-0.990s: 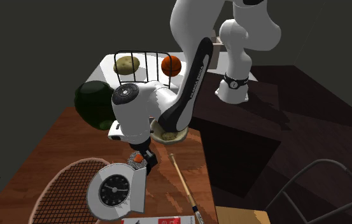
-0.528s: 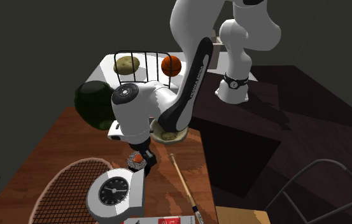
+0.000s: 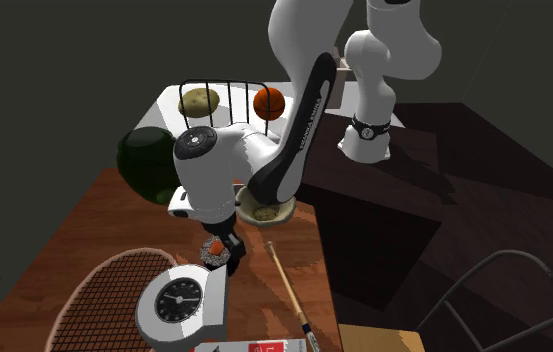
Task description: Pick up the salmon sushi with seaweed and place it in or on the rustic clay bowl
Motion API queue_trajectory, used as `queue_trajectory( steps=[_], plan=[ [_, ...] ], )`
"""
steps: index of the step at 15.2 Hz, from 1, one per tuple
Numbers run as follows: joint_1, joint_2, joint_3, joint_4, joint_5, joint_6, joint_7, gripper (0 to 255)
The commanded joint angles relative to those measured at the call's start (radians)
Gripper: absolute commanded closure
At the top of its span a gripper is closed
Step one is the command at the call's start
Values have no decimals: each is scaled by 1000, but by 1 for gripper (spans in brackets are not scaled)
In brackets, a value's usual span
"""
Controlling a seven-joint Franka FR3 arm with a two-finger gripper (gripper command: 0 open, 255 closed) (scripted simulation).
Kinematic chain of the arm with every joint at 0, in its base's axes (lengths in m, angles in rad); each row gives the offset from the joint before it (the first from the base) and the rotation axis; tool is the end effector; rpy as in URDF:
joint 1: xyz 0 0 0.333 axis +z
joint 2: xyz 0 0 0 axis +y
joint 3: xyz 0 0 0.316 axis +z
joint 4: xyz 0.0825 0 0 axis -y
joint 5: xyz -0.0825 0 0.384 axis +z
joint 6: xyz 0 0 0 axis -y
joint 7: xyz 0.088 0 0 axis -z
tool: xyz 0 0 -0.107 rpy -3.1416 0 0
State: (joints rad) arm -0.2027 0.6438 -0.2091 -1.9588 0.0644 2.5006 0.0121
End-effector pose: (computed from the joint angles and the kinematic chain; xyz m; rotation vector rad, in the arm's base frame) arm 0.5525 -0.2411 0.1415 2.9915 -0.6720 -0.1571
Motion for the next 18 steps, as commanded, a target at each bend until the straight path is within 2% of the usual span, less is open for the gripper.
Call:
queue_trajectory(
  steps=[1, 18],
  plan=[
    [3, -27, -5, -11, -5, -16, 0, 255],
    [29, -207, -37, -26, -45, -179, 14, 255]
  ],
)
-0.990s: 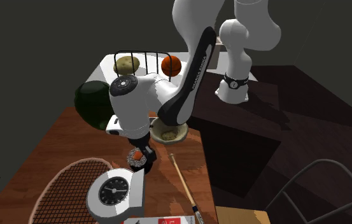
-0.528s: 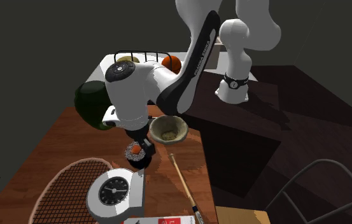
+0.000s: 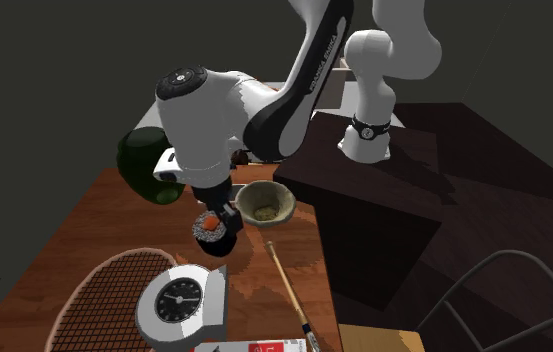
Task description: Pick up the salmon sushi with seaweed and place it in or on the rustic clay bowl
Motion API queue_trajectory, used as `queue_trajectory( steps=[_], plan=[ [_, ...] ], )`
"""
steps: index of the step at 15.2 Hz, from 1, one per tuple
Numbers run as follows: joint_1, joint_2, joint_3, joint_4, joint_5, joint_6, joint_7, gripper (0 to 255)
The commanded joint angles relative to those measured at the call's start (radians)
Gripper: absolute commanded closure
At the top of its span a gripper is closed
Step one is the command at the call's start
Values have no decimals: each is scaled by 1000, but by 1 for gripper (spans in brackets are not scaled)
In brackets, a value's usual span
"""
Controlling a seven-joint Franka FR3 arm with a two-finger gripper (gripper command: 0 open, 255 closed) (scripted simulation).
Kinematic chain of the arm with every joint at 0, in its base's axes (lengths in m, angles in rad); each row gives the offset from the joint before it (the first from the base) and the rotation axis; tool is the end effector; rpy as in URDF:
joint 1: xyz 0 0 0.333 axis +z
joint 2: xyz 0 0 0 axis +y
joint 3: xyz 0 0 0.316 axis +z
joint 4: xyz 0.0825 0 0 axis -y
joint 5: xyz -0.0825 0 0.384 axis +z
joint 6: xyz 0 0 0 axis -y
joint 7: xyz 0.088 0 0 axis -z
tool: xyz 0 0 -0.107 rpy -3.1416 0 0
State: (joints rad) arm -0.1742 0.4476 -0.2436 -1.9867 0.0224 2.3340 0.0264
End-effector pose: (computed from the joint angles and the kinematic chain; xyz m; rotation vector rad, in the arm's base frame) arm 0.5514 -0.2403 0.2361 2.9916 -0.6719 -0.1575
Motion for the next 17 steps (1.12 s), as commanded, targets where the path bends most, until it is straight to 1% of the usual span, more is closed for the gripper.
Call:
queue_trajectory(
  steps=[1, 10, 17],
  plan=[
    [1, -20, -4, 3, -5, -23, 0, 255],
    [10, -98, -14, 21, -25, -116, 6, 255],
    [19, -354, -52, -307, -110, -36, 26, 255]
  ],
)
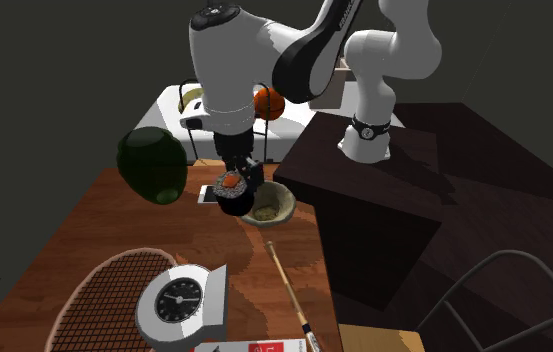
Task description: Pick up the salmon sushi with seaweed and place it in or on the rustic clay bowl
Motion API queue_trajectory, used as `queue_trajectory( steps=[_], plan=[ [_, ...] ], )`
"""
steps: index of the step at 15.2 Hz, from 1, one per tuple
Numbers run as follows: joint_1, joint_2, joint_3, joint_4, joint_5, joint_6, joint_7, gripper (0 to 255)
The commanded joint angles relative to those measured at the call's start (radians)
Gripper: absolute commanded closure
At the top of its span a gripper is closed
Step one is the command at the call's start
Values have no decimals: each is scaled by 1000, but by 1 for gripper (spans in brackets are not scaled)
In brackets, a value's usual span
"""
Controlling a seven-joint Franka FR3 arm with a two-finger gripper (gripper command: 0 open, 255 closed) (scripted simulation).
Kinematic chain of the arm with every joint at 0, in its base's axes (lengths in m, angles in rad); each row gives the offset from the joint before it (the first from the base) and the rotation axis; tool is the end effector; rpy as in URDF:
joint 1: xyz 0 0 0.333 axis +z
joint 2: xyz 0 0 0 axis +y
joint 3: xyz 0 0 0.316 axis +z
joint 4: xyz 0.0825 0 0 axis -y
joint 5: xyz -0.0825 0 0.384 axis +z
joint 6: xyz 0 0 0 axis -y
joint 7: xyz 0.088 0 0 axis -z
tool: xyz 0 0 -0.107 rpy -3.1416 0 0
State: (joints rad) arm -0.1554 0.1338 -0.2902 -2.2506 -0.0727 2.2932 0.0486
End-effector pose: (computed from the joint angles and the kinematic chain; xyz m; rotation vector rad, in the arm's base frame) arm 0.4738 -0.2280 0.3012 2.9908 -0.6734 -0.1576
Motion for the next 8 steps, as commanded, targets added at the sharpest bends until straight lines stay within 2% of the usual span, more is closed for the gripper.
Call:
queue_trajectory(
  steps=[1, 8],
  plan=[
    [-1, -77, -11, -86, -31, 11, 8, 255],
    [-43, -353, -35, -359, -155, 17, 40, 255]
  ],
)
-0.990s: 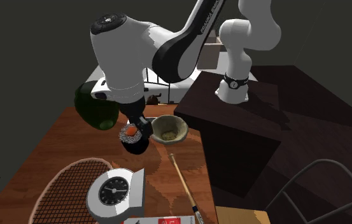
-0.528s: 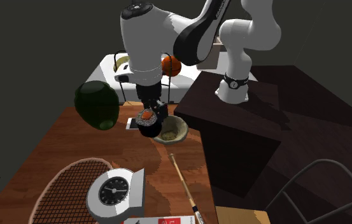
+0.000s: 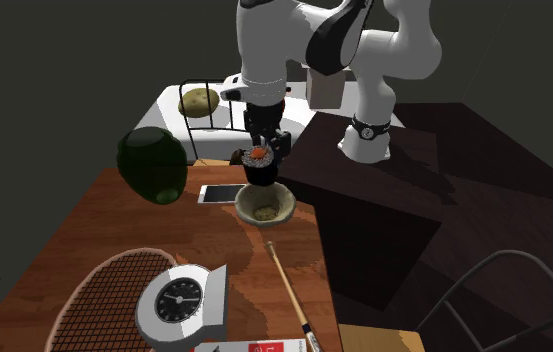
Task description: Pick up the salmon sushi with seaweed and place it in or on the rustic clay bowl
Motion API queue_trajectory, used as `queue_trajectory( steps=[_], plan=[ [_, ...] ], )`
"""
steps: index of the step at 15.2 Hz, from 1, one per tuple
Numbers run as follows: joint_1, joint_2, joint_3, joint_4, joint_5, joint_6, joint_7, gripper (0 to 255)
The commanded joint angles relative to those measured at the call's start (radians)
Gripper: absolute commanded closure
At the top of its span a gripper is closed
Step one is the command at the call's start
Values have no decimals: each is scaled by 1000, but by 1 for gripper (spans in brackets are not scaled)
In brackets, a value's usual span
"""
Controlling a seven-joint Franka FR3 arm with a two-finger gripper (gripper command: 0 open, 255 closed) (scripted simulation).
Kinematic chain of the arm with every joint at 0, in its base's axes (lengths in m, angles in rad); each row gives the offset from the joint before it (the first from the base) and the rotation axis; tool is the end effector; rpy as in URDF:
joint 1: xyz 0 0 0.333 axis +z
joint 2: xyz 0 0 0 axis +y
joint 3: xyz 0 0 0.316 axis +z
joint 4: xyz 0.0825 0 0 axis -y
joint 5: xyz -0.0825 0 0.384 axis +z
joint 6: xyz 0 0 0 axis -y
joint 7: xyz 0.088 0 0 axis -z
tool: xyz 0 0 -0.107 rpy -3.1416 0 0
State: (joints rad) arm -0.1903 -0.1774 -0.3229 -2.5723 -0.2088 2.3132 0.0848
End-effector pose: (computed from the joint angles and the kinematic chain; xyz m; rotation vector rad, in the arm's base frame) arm 0.3706 -0.2100 0.3152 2.9915 -0.6731 -0.1586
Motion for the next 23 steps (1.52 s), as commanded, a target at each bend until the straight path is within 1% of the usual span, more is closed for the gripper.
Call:
queue_trajectory(
  steps=[1, 10, 11, 12, 13, 15, 17, 18, 19, 23],
  plan=[
    [-9, -30, -3, -42, -18, 14, 4, 255],
    [-5, 90, -15, -73, 0, 163, -4, 255],
    [-6, 74, -15, -71, -4, 145, -3, 255],
    [-6, 74, -15, -71, -4, 145, -3, 0],
    [14, 128, 31, -22, -75, 91, 104, 0],
    [68, 255, 103, 94, -180, -38, 274, 0],
    [134, 407, 147, 228, -245, -183, 394, 0],
    [168, 490, 162, 300, -268, -258, 438, 0],
    [192, 549, 168, 352, -279, -310, 463, 0],
    [184, 567, 153, 321, -297, -259, 471, 0]
  ],
)
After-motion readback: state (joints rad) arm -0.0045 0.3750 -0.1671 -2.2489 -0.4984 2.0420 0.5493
